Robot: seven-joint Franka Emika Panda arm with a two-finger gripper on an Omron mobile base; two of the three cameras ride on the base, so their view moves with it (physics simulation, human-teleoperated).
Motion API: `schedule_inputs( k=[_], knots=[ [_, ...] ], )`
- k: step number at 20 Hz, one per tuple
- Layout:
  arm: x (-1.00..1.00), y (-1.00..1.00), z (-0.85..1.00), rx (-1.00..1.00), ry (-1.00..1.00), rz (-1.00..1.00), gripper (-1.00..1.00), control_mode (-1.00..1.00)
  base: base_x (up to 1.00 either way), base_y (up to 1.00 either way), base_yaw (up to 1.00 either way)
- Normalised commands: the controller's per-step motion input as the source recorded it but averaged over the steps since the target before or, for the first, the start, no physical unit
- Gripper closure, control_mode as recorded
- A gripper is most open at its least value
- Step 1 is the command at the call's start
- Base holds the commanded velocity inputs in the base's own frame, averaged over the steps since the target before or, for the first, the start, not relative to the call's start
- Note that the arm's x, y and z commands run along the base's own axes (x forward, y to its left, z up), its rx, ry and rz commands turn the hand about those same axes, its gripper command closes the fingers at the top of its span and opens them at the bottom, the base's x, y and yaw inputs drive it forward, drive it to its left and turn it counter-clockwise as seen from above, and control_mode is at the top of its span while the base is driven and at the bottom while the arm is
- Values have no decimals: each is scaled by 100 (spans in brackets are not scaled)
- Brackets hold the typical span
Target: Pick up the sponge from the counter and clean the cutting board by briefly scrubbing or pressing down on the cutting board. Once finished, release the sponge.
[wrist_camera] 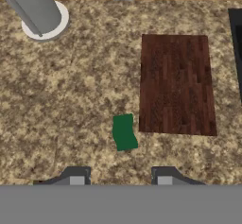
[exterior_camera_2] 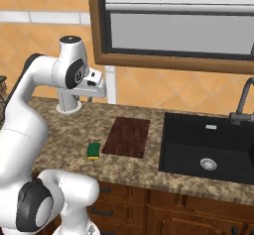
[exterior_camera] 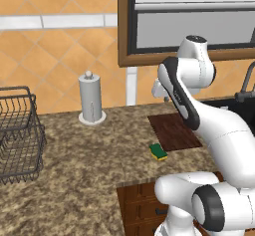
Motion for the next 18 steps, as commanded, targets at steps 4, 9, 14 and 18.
schedule_inputs(
  k=[4, 9, 14, 18],
  knots=[
    [-5, 0, -2, 0, 0, 0, -100, -100, 0, 0, 0],
    [-1, 0, -1, 0, 0, 0, -100, -100, 0, 0, 0],
    [-14, 0, -38, -3, 2, 1, -100, -100, 0, 0, 0],
    [-1, 0, -58, -2, 2, 2, -100, -100, 0, 0, 0]
  ],
)
